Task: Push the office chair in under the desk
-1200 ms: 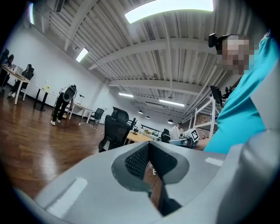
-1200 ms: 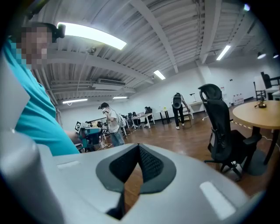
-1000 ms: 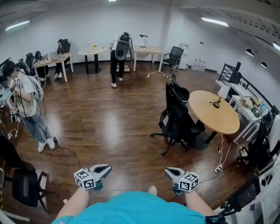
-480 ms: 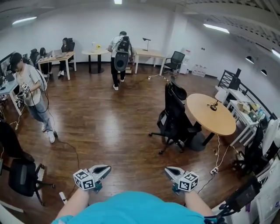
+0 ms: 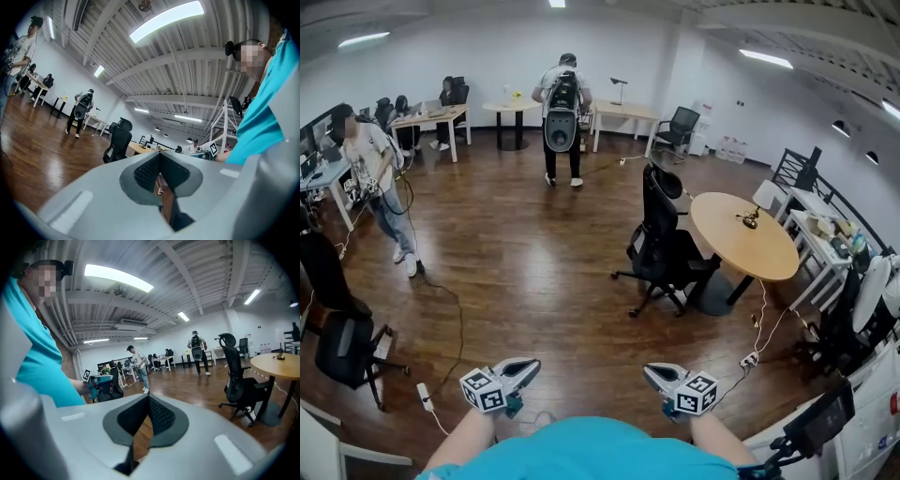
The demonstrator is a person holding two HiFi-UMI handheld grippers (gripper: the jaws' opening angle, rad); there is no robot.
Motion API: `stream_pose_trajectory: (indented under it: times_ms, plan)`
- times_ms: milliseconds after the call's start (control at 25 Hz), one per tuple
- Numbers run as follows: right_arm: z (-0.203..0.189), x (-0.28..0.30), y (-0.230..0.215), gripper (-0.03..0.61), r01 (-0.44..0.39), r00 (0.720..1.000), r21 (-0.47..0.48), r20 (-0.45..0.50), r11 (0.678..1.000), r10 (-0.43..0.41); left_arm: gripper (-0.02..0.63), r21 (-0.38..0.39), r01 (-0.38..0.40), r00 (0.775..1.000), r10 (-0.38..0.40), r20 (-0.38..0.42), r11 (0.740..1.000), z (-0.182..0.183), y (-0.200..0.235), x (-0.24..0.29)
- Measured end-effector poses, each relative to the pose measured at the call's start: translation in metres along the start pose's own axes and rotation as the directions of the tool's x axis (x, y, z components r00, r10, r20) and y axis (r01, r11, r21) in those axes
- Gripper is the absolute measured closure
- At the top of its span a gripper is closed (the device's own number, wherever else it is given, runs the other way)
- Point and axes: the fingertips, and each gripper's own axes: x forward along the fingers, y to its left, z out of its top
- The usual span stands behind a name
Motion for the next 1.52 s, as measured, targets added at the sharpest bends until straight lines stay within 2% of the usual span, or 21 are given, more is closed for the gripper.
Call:
stream_pose_trajectory:
  times_ms: [160,240,360,520,680,800,920,1120,1360,1520]
  plan:
    - [-0.002,-0.039,0.012,0.578,-0.014,1.000,0.000,0.009,1.000,0.014,0.506,0.006,0.006,1.000,-0.006,-0.021,1.000,-0.016,-0.053,0.006]
    - [-0.001,-0.055,0.022,0.578,-0.023,1.000,-0.003,0.006,1.000,0.023,0.506,0.024,0.008,1.000,-0.007,-0.026,1.000,-0.012,-0.079,0.006]
    - [-0.002,-0.057,0.040,0.578,-0.037,0.999,-0.004,0.004,0.999,0.037,0.506,0.038,0.000,1.000,0.001,-0.020,0.999,-0.002,-0.093,-0.009]
    - [0.003,-0.040,0.065,0.578,-0.026,1.000,-0.014,0.014,1.000,0.027,0.506,0.042,-0.008,1.000,0.007,0.015,0.999,0.020,-0.096,-0.048]
    - [0.004,0.005,0.101,0.578,-0.005,1.000,-0.037,0.015,0.999,0.005,0.506,0.021,-0.016,0.999,0.016,0.033,1.000,0.034,-0.072,-0.097]
    - [-0.001,0.027,0.122,0.578,0.015,1.000,-0.033,-0.008,0.999,-0.015,0.506,0.044,0.016,1.000,-0.016,0.019,0.999,0.047,-0.064,-0.118]
    - [-0.007,0.042,0.131,0.578,0.024,1.000,-0.001,-0.015,1.000,-0.024,0.506,0.054,0.093,0.995,-0.095,0.035,0.994,0.061,-0.076,-0.124]
    - [-0.006,0.066,0.150,0.578,0.008,0.999,-0.044,-0.041,0.999,-0.010,0.506,0.023,-0.003,0.999,0.003,0.034,1.000,0.056,-0.044,-0.156]
    - [0.009,0.072,0.162,0.578,0.011,0.998,-0.046,-0.056,0.999,-0.013,0.506,0.040,0.019,0.999,-0.020,0.044,0.999,0.083,-0.056,-0.162]
    - [0.013,0.070,0.166,0.578,0.007,0.998,-0.049,-0.058,0.999,-0.010,0.506,0.049,0.022,0.999,-0.024,0.041,0.999,0.085,-0.056,-0.161]
